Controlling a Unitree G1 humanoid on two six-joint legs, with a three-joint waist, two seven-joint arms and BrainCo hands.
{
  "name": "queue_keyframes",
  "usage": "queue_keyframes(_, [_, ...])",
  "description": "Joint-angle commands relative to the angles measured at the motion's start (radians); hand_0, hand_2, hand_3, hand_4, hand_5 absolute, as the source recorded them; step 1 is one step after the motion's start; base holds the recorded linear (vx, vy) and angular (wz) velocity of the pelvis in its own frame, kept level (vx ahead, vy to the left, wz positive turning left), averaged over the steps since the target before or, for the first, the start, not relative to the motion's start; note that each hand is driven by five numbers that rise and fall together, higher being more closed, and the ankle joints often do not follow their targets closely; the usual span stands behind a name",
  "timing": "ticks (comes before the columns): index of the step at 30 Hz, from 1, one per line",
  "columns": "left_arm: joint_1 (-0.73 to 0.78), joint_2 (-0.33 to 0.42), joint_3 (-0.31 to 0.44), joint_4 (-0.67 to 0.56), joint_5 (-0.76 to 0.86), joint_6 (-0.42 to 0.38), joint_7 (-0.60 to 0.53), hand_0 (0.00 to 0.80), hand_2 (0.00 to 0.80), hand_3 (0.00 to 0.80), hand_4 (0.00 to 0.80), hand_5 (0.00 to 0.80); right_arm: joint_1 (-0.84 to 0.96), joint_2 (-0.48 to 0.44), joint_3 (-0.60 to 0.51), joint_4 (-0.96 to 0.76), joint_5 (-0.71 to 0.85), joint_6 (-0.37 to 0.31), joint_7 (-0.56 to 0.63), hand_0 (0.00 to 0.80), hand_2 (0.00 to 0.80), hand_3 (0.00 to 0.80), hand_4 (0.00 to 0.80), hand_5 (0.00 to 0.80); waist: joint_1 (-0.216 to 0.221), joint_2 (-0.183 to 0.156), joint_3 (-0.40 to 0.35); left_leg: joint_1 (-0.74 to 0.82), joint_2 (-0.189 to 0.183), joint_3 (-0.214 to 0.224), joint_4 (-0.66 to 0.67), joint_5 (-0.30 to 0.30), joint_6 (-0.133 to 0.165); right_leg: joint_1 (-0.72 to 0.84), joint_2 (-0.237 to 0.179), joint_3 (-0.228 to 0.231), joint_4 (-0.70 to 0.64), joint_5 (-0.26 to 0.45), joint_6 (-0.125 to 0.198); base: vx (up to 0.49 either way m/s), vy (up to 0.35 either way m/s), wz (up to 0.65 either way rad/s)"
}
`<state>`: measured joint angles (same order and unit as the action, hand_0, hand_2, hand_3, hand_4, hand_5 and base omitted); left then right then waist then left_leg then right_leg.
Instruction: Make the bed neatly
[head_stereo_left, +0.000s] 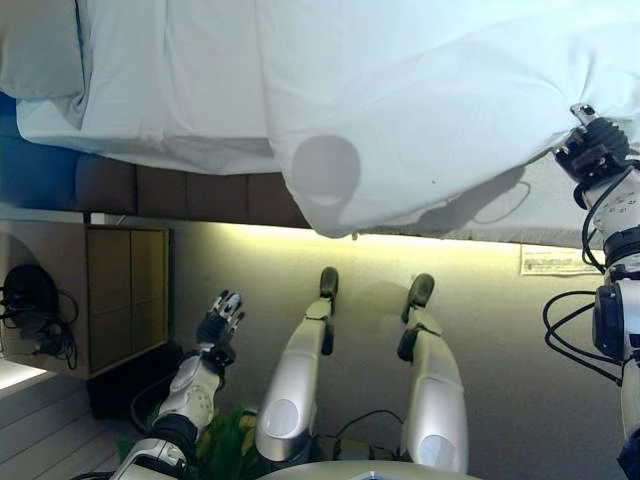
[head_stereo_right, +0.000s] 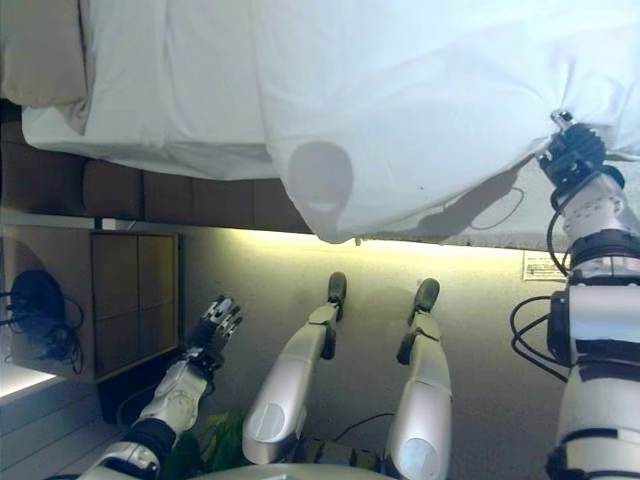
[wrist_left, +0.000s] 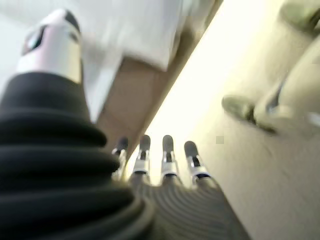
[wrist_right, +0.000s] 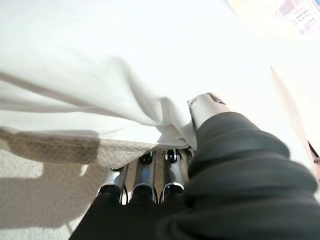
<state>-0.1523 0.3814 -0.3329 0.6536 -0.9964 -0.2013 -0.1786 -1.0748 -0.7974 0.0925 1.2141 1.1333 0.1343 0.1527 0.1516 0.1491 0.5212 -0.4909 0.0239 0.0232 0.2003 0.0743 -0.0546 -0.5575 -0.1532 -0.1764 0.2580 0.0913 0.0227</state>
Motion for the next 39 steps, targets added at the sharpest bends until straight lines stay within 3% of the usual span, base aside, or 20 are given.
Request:
queue_keyframes(1, [-0.055,0.064,-0.063,-0.097,-0.019,0.047,-0.048,0.000,0.000,0.000,0.000,0.000,-0.026,-0.017,0.069,-0.121,0.075,-0.055,0.068,0.800,0.800,0.800,0.800,0.800,-0.011,-0.021,-0.001,-0.015,0.001,0.014,-0.039,0.051,0.001,0.014,0.024,-0.075,0.116,-0.096,0.022,-0.039,-0.019,-0.03])
queue_keyframes(4, [-0.159,0.060,-0.169,-0.148,-0.075,0.155,-0.013,0.000,0.000,0.000,0.000,0.000,-0.053,0.035,0.093,-0.139,0.140,-0.089,0.124,0.800,0.800,0.800,0.800,0.800,-0.027,-0.038,-0.001,-0.018,0.003,0.017,-0.036,0.049,0.006,0.017,0.032,-0.067,0.098,-0.081,0.029,-0.024,-0.014,-0.02])
queue_keyframes(7, [-0.250,0.036,-0.206,-0.152,-0.198,0.262,0.013,0.000,0.000,0.000,0.000,0.000,-0.057,0.082,0.123,-0.208,0.175,-0.120,0.112,0.800,0.800,0.800,0.800,0.800,-0.048,-0.068,-0.001,-0.015,0.011,0.021,-0.044,0.048,0.007,0.023,0.046,-0.056,0.075,-0.066,0.035,-0.032,-0.047,-0.03])
queue_keyframes(14, [-0.454,-0.068,-0.197,-0.021,-0.407,0.421,0.071,0.000,0.000,0.000,0.000,0.000,0.009,0.204,0.170,-0.444,0.307,-0.157,0.088,0.800,0.800,0.800,0.800,0.800,-0.115,-0.153,-0.001,0.022,0.037,0.045,-0.061,0.044,-0.004,0.056,0.077,-0.022,0.022,-0.040,0.042,-0.007,-0.025,-0.10])
queue_keyframes(18, [-0.514,-0.159,-0.176,0.042,-0.543,0.456,0.083,0.000,0.000,0.000,0.000,0.000,0.074,0.267,0.185,-0.538,0.322,-0.168,0.091,0.800,0.800,0.800,0.800,0.800,-0.141,-0.211,-0.001,0.050,0.047,0.057,-0.064,0.030,-0.007,0.092,0.086,-0.016,-0.019,-0.020,0.049,0.013,-0.104,-0.14])
queue_keyframes(22, [-0.549,-0.232,-0.130,0.080,-0.698,0.443,0.122,0.000,0.000,0.000,0.000,0.000,0.104,0.314,0.181,-0.612,0.325,-0.200,0.086,0.800,0.800,0.800,0.800,0.800,-0.157,-0.261,-0.001,0.053,0.057,0.066,-0.050,0.016,-0.012,0.110,0.092,-0.013,-0.041,-0.008,0.053,0.016,-0.117,-0.09])
queue_keyframes(29, [-0.591,-0.286,-0.058,0.085,-0.934,0.341,0.184,0.000,0.000,0.000,0.000,0.000,0.175,0.347,0.168,-0.756,0.259,-0.210,0.032,0.800,0.800,0.800,0.800,0.800,-0.185,-0.311,-0.001,0.050,0.059,0.064,-0.032,-0.004,-0.015,0.118,0.099,-0.004,-0.055,-0.004,0.055,0.024,-0.071,-0.04])
queue_keyframes(36, [-0.605,-0.338,-0.035,0.051,-0.976,0.275,0.067,0.000,0.000,0.000,0.000,0.000,0.251,0.357,0.154,-0.806,0.250,-0.211,0.052,0.800,0.800,0.800,0.800,0.800,-0.199,-0.350,-0.001,0.050,0.068,0.067,-0.017,-0.020,-0.018,0.126,0.100,-0.009,-0.058,-0.004,0.059,0.025,-0.069,0.02])
queue_keyframes(39, [-0.604,-0.369,-0.023,0.031,-0.976,0.192,-0.006,0.000,0.000,0.000,0.000,0.000,0.274,0.366,0.144,-0.808,0.243,-0.211,0.059,0.800,0.800,0.800,0.800,0.800,-0.201,-0.361,-0.001,0.048,0.070,0.062,-0.011,-0.025,-0.022,0.130,0.102,-0.015,-0.059,-0.004,0.058,0.035,-0.057,-0.02])
